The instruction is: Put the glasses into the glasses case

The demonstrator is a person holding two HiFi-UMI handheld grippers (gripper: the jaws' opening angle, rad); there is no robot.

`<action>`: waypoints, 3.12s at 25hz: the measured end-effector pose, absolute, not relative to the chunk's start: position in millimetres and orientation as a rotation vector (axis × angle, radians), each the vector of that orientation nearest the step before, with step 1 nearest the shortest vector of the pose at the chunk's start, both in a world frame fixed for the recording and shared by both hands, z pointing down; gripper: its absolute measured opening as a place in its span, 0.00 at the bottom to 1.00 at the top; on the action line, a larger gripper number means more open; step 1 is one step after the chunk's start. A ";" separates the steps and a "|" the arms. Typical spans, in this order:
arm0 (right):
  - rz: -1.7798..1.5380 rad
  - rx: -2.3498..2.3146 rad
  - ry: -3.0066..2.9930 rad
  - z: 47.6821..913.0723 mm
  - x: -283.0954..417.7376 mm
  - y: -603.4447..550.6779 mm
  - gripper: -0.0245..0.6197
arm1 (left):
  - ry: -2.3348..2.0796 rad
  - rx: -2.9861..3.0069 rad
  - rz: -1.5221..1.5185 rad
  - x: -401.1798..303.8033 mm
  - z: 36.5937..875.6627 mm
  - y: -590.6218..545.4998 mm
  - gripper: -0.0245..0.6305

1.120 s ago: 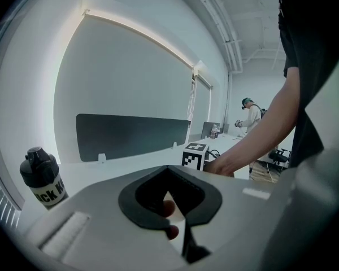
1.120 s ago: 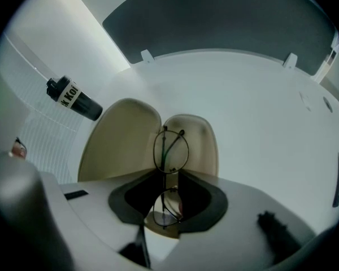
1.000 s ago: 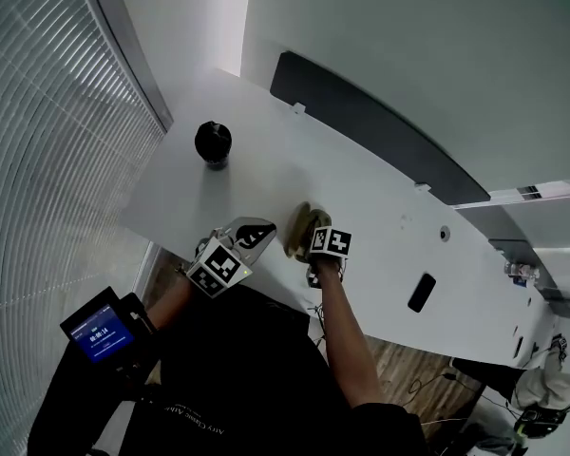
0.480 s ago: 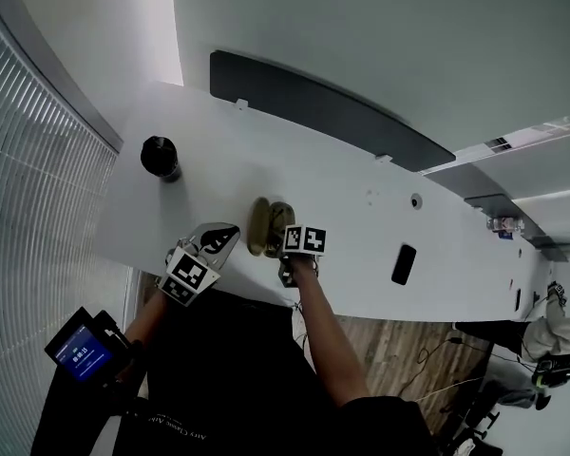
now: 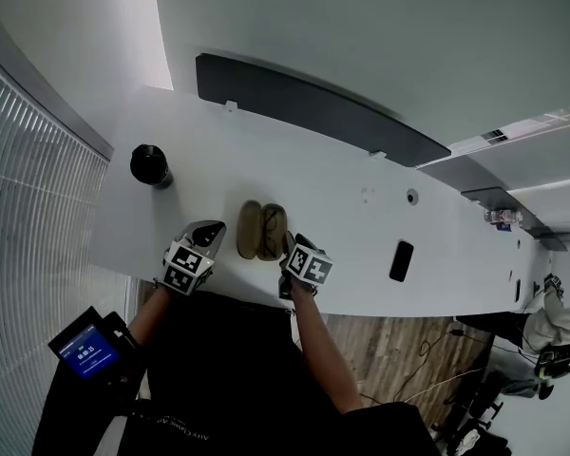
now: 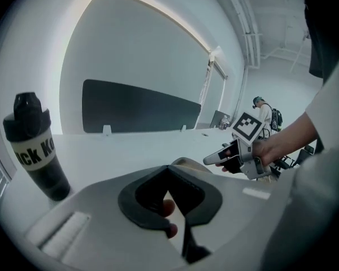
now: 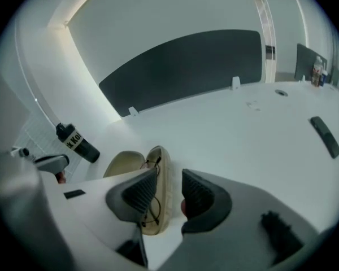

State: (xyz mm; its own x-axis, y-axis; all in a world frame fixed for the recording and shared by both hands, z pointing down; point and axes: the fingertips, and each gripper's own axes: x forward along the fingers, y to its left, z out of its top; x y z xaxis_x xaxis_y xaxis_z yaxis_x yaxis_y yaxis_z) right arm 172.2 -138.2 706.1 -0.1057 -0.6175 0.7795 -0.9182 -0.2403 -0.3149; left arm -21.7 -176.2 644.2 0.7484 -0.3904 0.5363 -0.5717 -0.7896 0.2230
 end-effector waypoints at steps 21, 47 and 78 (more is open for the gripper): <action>1.002 1.736 -1.681 742.9 187.3 -138.3 0.12 | -0.501 2.405 0.875 24.9 741.6 -161.3 0.05; 0.921 1.501 -1.817 749.3 127.9 -154.6 0.10 | -0.473 2.472 0.871 41.3 722.3 -162.4 0.05; 0.892 1.785 -1.775 706.0 164.3 -148.6 0.10 | -0.491 2.515 0.683 43.4 679.8 -171.6 0.05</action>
State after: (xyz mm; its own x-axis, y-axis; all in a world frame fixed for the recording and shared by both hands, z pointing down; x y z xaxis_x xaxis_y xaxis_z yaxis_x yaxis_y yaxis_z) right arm 164.3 -148.6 706.0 -0.0463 -0.6888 0.7234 -0.9916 -0.0558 -0.1165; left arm 43.4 -171.6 679.8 0.8106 -0.2097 0.5467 -0.4518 -0.8180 0.3561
